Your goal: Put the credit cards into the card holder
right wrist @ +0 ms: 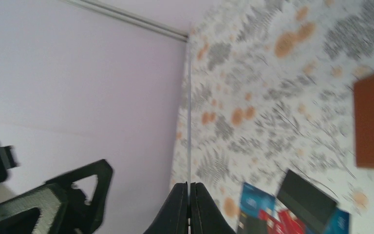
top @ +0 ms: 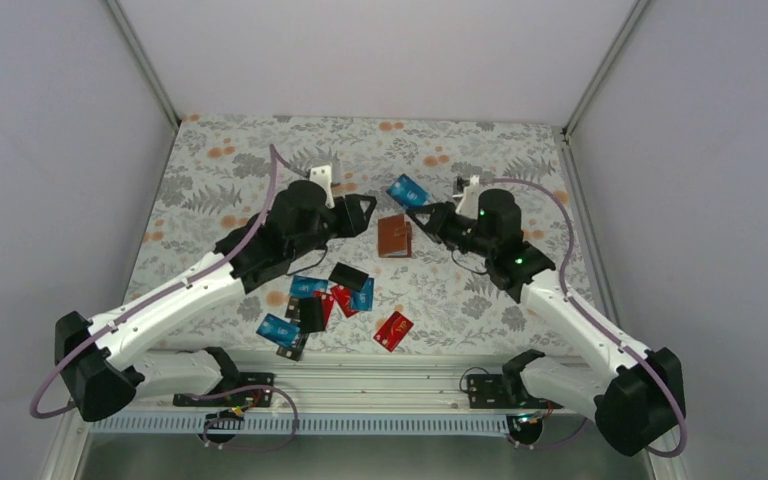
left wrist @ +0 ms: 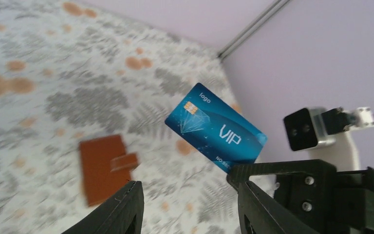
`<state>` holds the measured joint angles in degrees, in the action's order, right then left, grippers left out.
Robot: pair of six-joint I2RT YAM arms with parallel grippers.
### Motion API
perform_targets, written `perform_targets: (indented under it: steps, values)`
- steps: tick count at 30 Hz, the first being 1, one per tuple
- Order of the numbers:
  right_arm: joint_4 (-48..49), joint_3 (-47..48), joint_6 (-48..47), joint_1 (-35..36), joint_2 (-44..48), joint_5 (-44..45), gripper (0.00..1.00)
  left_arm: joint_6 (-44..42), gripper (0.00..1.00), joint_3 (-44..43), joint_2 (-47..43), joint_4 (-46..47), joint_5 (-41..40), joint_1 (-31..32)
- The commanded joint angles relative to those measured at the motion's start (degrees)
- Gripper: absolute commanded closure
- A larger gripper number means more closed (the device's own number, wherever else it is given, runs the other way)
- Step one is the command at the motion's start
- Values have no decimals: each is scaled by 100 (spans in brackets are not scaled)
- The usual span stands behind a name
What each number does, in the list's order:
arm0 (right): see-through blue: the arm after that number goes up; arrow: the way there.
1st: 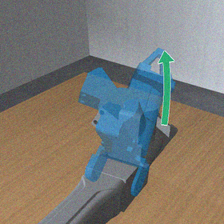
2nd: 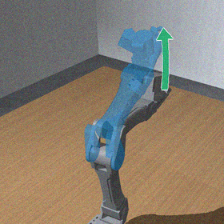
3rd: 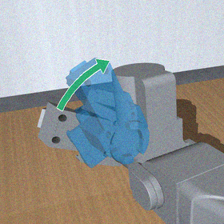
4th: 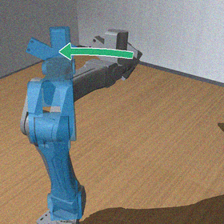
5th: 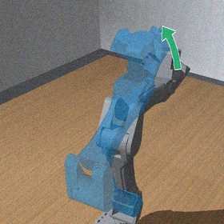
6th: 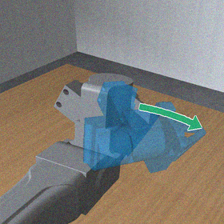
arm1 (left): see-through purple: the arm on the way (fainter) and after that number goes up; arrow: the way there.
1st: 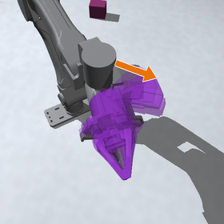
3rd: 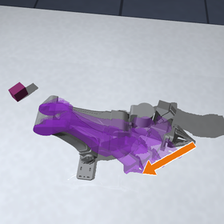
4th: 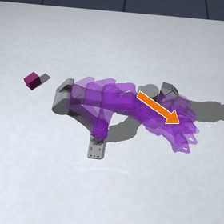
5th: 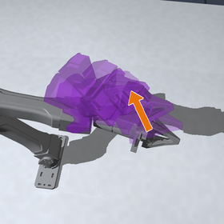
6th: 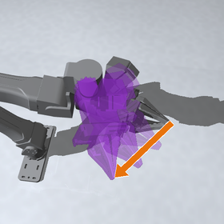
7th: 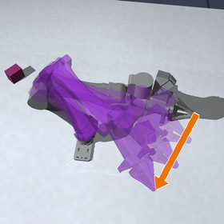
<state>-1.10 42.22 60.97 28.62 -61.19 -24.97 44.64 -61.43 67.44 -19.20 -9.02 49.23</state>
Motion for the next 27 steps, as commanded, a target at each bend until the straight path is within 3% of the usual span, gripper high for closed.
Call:
perform_targets:
  steps: [1, 12, 19, 27]
  values:
    - [611, 585, 278, -309, -56, -521, 96, 259, 50, -236, 176, 1387, 1009, -307]
    - [1654, 1123, 1207, -647, -327, -1052, 96, 686, 50, -299, 887, 3600, 2664, -968]
    - [1942, 1309, 1380, -657, -444, -1203, 96, 925, 50, -268, 1162, 4578, 3087, -1128]
    - [2234, 1315, 1486, -661, -433, -1186, 96, 1247, 52, -422, 1620, 5067, 3381, -1190]
